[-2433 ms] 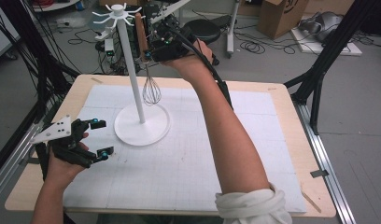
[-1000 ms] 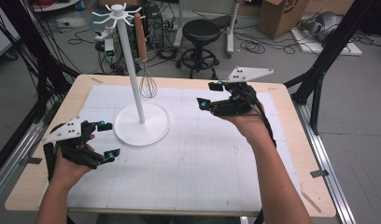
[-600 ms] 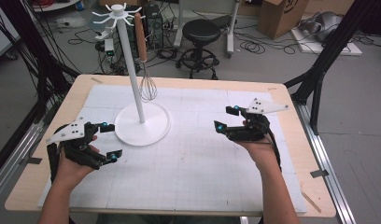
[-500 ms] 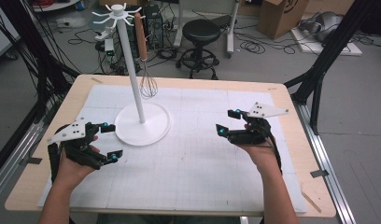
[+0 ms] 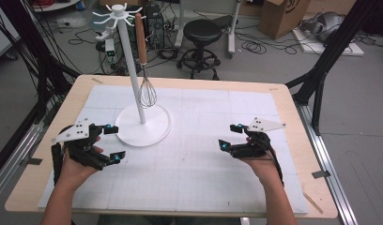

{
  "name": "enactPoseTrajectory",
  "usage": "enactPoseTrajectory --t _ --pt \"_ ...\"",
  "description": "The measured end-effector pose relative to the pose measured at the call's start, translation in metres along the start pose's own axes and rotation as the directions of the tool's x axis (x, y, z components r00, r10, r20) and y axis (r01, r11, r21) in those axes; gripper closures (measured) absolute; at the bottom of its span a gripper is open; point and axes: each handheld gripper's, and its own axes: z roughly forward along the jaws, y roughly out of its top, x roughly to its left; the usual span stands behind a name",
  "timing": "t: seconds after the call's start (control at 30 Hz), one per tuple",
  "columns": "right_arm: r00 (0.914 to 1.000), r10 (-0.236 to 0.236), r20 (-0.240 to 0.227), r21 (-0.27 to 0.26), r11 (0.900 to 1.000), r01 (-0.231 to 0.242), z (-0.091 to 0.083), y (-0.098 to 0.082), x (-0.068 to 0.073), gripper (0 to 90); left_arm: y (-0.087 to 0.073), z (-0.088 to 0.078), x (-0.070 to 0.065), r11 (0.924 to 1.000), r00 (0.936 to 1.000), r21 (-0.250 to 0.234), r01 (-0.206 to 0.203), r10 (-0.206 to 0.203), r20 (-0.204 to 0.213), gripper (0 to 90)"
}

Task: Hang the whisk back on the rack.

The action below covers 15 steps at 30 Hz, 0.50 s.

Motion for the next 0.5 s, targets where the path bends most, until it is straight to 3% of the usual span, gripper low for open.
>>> enactPoseTrajectory --t 0.2,0.37,0.5 --pt "0.9997 0.022 0.009 0.014 1.0 -0.022 -0.0008 -0.0069 -0.003 17.7 0.0004 0.0012 0.0016 0.9997 1.0 -0.025 0.007 -0.007 -0.001 5.2" --pt "0.9997 0.007 -0.022 0.023 1.0 -0.007 0.0025 -0.0079 -0.0015 17.0 -0.0002 0.0033 0.0024 0.9997 1.0 -0.024 0.008 -0.008 0.004 5.2" --pt "0.9998 0.004 -0.017 0.028 1.0 -0.004 0.0031 -0.0088 -0.0023 17.0 -0.0002 0.0036 0.0007 0.9998 0.9999 -0.019 0.006 -0.006 0.01 5.2"
